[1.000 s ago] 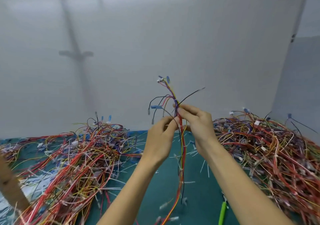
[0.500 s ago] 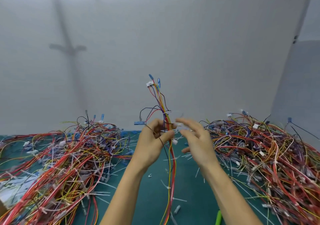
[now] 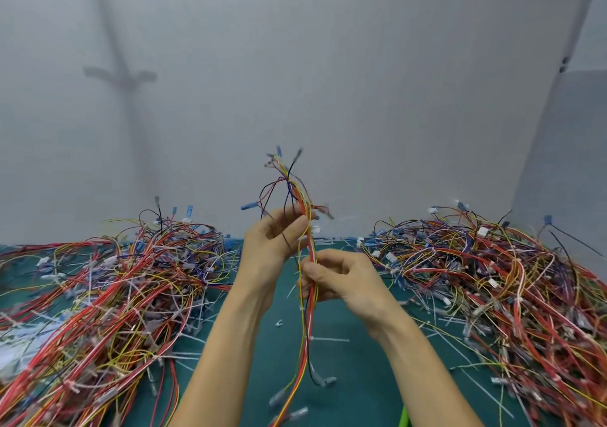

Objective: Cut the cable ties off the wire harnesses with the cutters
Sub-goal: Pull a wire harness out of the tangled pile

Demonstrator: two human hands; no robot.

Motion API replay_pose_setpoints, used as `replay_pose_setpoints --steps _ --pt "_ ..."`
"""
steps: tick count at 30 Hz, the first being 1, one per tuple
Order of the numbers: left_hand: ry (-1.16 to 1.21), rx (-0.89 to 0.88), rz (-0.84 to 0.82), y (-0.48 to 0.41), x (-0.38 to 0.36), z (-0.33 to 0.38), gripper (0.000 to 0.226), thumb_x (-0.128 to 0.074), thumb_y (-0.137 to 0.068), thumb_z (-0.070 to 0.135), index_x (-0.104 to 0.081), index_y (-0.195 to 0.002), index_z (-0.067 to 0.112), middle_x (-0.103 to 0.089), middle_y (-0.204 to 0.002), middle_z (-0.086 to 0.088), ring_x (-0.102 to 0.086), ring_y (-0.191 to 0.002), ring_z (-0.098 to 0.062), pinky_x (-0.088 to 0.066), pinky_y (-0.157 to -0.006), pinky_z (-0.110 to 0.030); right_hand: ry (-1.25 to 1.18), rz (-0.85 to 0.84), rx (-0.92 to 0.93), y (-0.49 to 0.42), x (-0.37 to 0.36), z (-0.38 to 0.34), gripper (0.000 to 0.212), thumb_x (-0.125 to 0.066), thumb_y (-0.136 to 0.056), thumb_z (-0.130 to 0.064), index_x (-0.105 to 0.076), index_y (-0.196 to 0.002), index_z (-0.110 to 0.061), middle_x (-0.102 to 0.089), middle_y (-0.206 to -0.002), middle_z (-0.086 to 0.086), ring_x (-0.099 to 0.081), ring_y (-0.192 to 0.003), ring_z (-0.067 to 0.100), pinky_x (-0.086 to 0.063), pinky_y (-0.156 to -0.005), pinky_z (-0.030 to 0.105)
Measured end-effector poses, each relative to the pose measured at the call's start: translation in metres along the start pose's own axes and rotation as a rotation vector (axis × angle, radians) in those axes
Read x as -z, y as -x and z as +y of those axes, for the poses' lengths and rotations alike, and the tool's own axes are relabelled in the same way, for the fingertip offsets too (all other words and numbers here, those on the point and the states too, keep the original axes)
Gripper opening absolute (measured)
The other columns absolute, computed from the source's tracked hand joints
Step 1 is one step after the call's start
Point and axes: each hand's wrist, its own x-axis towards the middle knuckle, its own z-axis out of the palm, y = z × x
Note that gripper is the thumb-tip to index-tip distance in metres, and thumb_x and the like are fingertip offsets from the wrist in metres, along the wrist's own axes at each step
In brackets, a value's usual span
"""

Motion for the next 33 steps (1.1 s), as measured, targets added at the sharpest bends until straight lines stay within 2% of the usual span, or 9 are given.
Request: replay_pose_setpoints --steps 5,10,14,17,22,24,26,30,33 --pt "-0.289 0.202 -0.092 0.01 0.011 -0.001 0.032 -0.054 -0.089 -0.005 -0.067 -0.112 0.014 -0.07 -0.113 0.0 -0.069 -0.1 -0.012 -0.059 -0.076 -0.027 -0.033 0.15 0.042 -0.003 -0.002 -0.001 0.013 -0.065 -0.092 -0.021 -0.075 -0.088 -0.015 -0.071 -0.071 0.003 -0.069 -0.063 0.015 -0.054 -0.058 0.023" --pt "-0.64 0.379 -0.439 0.021 0.016 0.011 0.025 -0.051 -0.093 0.008 -0.066 -0.111 0.015 -0.072 -0.11 0.001 -0.07 -0.099 -0.011 -0.059 -0.083 -0.034 -0.052 0.223 0.026 -0.005 0.0 -0.003 0.02 -0.065 -0.092 -0.022 -0.075 -0.095 -0.006 -0.069 -0.068 -0.002 -0.068 -0.062 0.011 -0.055 -0.057 0.023" --pt "-0.8 0.454 -0.571 0.023 0.02 0.015 0.021 -0.07 -0.088 0.023 -0.069 -0.103 0.008 -0.074 -0.096 -0.009 -0.073 -0.088 -0.017 -0.06 -0.08 -0.034 -0.115 0.301 0.062 -0.008 0.008 -0.008 0.017 -0.067 -0.09 -0.03 -0.076 -0.098 -0.017 -0.069 -0.07 -0.001 -0.07 -0.069 0.012 -0.058 -0.064 0.026" --pt "-0.804 0.471 -0.587 0.022 0.02 0.014 0.023 -0.076 -0.083 0.018 -0.071 -0.101 0.004 -0.074 -0.091 -0.015 -0.074 -0.079 -0.023 -0.06 -0.072 -0.029 -0.153 0.304 0.066 -0.01 0.012 -0.008 0.018 -0.065 -0.091 -0.031 -0.075 -0.102 -0.021 -0.069 -0.071 0.0 -0.07 -0.072 0.013 -0.057 -0.064 0.024" --pt "-0.667 0.347 -0.43 0.015 0.023 0.009 0.009 -0.068 -0.088 0.004 -0.068 -0.094 -0.002 -0.075 -0.086 -0.014 -0.074 -0.073 -0.02 -0.059 -0.065 -0.024 -0.137 0.265 0.049 -0.014 0.009 -0.005 0.021 -0.052 -0.1 -0.025 -0.071 -0.1 -0.016 -0.074 -0.094 0.002 -0.07 -0.092 0.014 -0.058 -0.075 0.025" --pt "-0.522 0.279 -0.285 0.011 0.025 0.009 0.003 -0.065 -0.089 0.001 -0.068 -0.088 0.001 -0.075 -0.082 -0.015 -0.073 -0.07 -0.018 -0.059 -0.066 -0.023 -0.112 0.284 0.036 -0.015 0.01 -0.005 0.017 -0.054 -0.099 -0.021 -0.065 -0.113 -0.018 -0.071 -0.112 0.003 -0.067 -0.105 0.015 -0.057 -0.08 0.025" --pt "-0.394 0.212 -0.147 0.007 0.026 0.009 0.007 -0.063 -0.09 0.0 -0.068 -0.088 0.003 -0.075 -0.078 -0.012 -0.073 -0.068 -0.016 -0.058 -0.063 -0.02 -0.051 0.259 -0.002 -0.014 0.012 -0.006 0.031 -0.057 -0.097 -0.023 -0.056 -0.127 -0.017 -0.066 -0.121 0.003 -0.066 -0.109 0.016 -0.056 -0.087 0.03" --pt "-0.089 0.172 0.06 0.001 0.025 0.008 0.01 -0.06 -0.089 -0.003 -0.067 -0.096 0.0 -0.075 -0.079 -0.009 -0.073 -0.071 -0.015 -0.057 -0.061 -0.018 0.089 -0.043 -0.154 -0.006 0.007 -0.01 0.044 -0.067 -0.092 -0.026 -0.052 -0.132 -0.015 -0.068 -0.121 0.005 -0.068 -0.104 0.013 -0.057 -0.09 0.031" --pt "0.054 0.155 0.159 -0.002 0.023 0.005 0.01 -0.059 -0.09 -0.003 -0.066 -0.094 0.001 -0.076 -0.079 -0.006 -0.074 -0.074 -0.016 -0.056 -0.061 -0.017 0.142 -0.218 -0.175 -0.004 -0.001 -0.006 0.04 -0.072 -0.087 -0.011 -0.057 -0.124 -0.015 -0.069 -0.119 0.009 -0.067 -0.108 0.015 -0.057 -0.089 0.03"
